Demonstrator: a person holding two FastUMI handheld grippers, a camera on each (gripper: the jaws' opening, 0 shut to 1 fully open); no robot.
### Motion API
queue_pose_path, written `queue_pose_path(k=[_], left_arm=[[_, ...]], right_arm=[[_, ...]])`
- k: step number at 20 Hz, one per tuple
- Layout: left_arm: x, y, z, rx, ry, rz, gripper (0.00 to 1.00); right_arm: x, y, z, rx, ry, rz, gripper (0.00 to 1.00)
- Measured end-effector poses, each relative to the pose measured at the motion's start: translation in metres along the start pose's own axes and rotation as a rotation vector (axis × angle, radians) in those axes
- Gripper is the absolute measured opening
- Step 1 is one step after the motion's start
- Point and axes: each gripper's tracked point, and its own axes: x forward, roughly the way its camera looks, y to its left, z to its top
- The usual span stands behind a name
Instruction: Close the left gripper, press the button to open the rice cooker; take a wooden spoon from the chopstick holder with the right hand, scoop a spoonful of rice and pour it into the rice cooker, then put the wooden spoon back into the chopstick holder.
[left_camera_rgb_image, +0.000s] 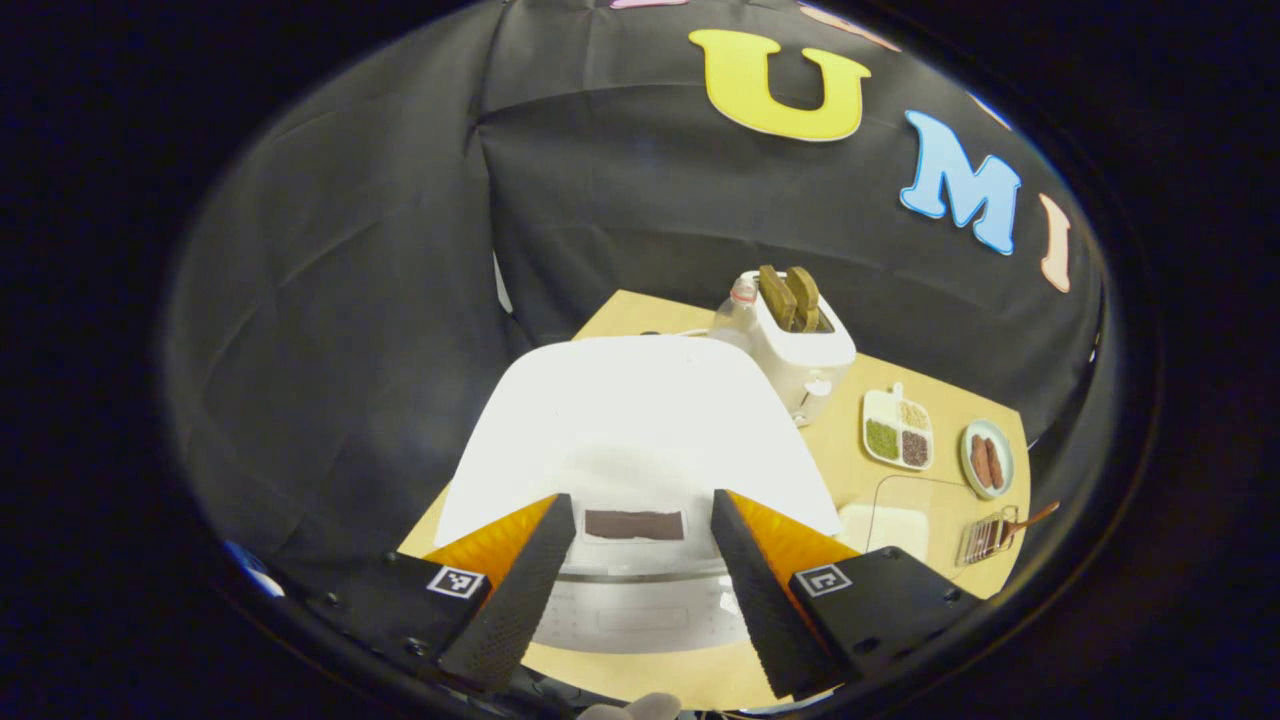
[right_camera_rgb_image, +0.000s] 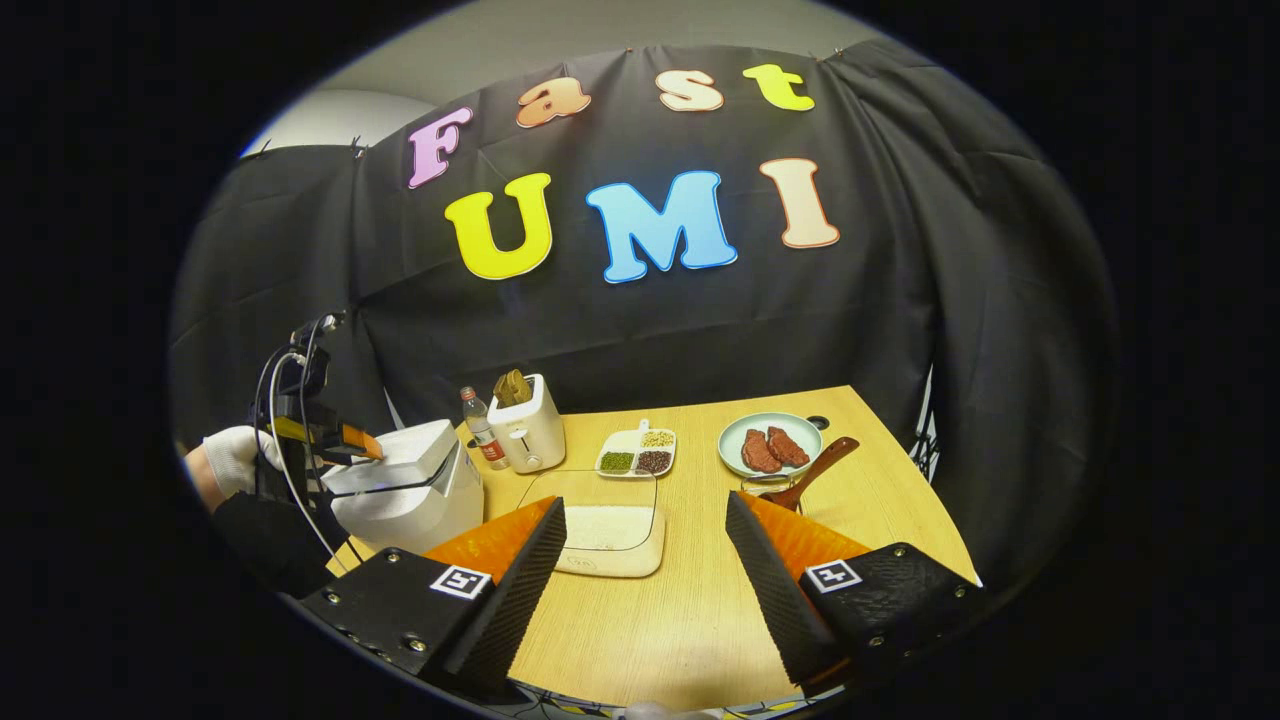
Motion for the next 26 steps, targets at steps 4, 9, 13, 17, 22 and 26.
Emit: queue_pose_path(k=[4, 9, 13, 17, 22, 26], left_arm=[[0.008, 0.0, -0.016, 0.002, 0.049, 0.001, 0.97], [0.013, 0.001, -0.032, 0.008, 0.108, -0.005, 0.98], [0.015, 0.001, -0.039, 0.019, 0.135, -0.011, 0.98], [0.017, 0.0, -0.039, 0.017, 0.132, -0.021, 0.99], [0.018, -0.002, -0.032, 0.031, 0.092, -0.031, 1.0], [0.002, 0.0, -0.001, 0.027, -0.057, -0.012, 0.99]], right_arm=[[0.002, 0.0, -0.007, 0.006, 0.014, -0.002, 0.98], [0.006, 0.001, -0.014, 0.025, 0.034, 0.004, 0.98], [0.01, 0.001, -0.017, 0.036, 0.042, 0.005, 0.99], [0.011, 0.005, -0.017, 0.048, 0.045, 0.019, 0.99], [0.008, 0.002, -0.012, 0.049, 0.036, 0.019, 0.98], [0.002, -0.007, 0.004, 0.026, 0.001, -0.009, 0.99]])
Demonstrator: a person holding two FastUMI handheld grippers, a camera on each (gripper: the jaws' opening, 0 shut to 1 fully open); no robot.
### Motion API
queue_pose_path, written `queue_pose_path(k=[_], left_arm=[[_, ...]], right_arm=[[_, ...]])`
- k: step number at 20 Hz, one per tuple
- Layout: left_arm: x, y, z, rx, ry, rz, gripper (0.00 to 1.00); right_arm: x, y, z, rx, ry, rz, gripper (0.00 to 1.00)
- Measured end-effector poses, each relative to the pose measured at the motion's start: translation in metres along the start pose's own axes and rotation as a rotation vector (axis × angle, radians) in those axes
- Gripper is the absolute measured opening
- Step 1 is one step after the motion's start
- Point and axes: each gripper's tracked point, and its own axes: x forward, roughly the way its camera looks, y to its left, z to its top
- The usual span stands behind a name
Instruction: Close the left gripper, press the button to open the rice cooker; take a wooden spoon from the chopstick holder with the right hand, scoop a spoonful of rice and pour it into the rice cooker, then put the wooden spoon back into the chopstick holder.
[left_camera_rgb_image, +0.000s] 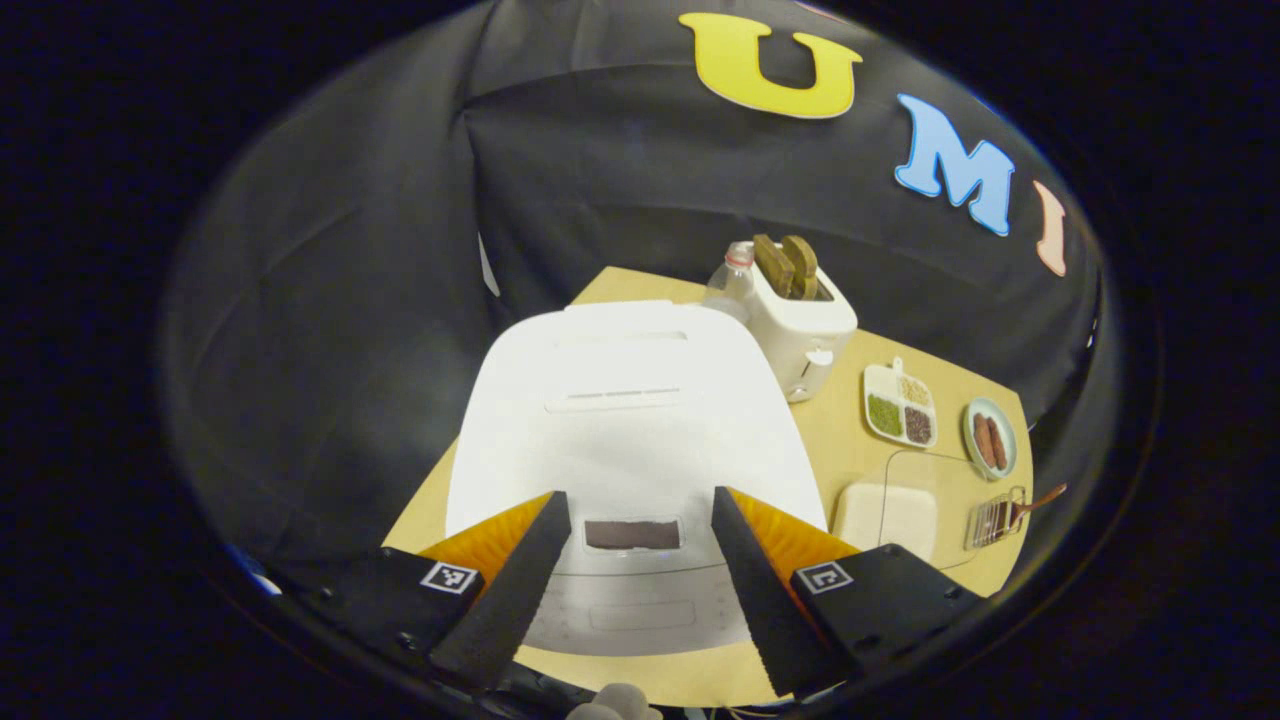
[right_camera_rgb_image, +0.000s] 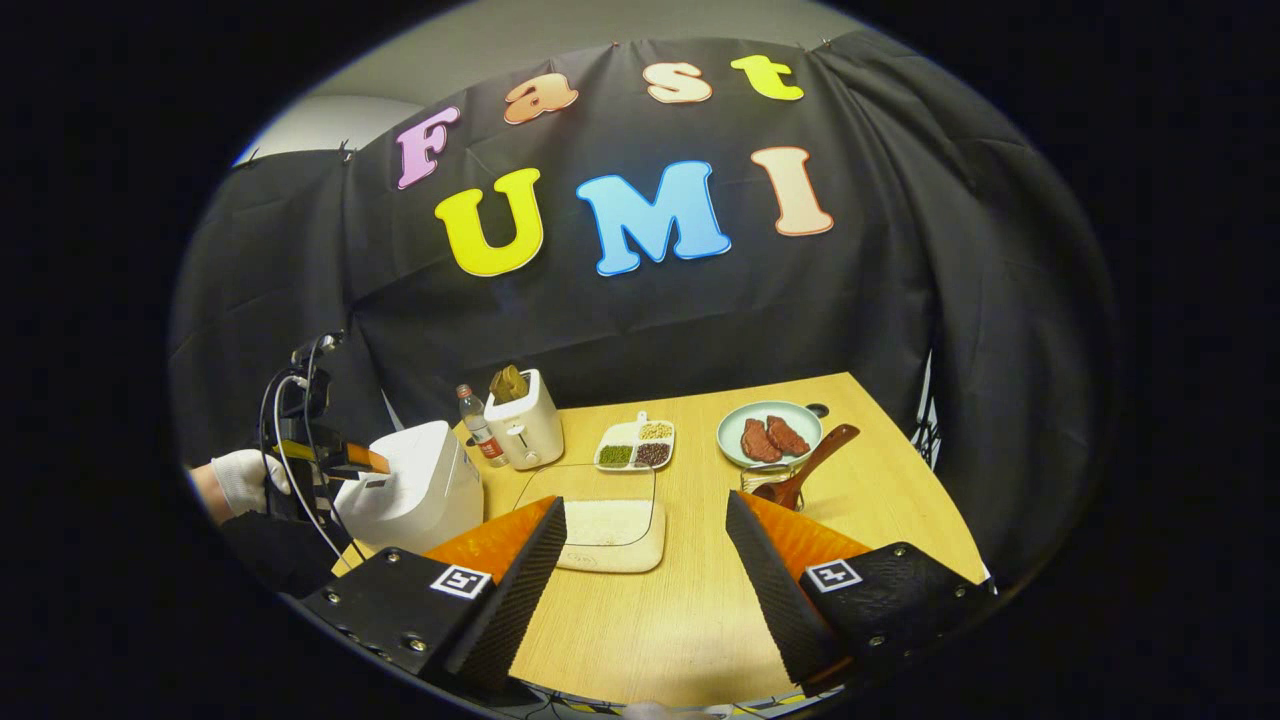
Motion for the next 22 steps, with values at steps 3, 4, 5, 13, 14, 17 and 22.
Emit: queue_pose_path(k=[3, 4, 5, 13, 14, 17, 22], left_arm=[[-0.043, -0.009, 0.056, 0.043, -0.221, 0.001, 0.99], [-0.063, -0.013, 0.073, 0.049, -0.299, 0.002, 0.96], [-0.083, -0.019, 0.088, 0.066, -0.368, -0.003, 0.97], [-0.237, -0.079, 0.11, 0.13, -0.722, -0.119, 0.97], [-0.246, -0.083, 0.104, 0.135, -0.736, -0.123, 0.98], [-0.27, -0.096, 0.08, 0.13, -0.748, -0.155, 1.0], [-0.275, -0.093, 0.059, 0.076, -0.727, -0.178, 1.0]], right_arm=[[-0.004, -0.005, 0.016, -0.015, -0.041, -0.022, 0.98], [-0.005, -0.004, 0.022, -0.019, -0.052, -0.024, 0.98], [-0.006, -0.003, 0.026, -0.022, -0.062, -0.028, 0.99], [-0.017, 0.0, 0.071, -0.038, -0.19, -0.067, 0.98], [-0.018, 0.0, 0.073, -0.039, -0.196, -0.067, 0.98], [-0.024, 0.004, 0.08, -0.058, -0.222, -0.078, 0.98], [-0.032, 0.009, 0.09, -0.125, -0.273, -0.099, 0.98]])
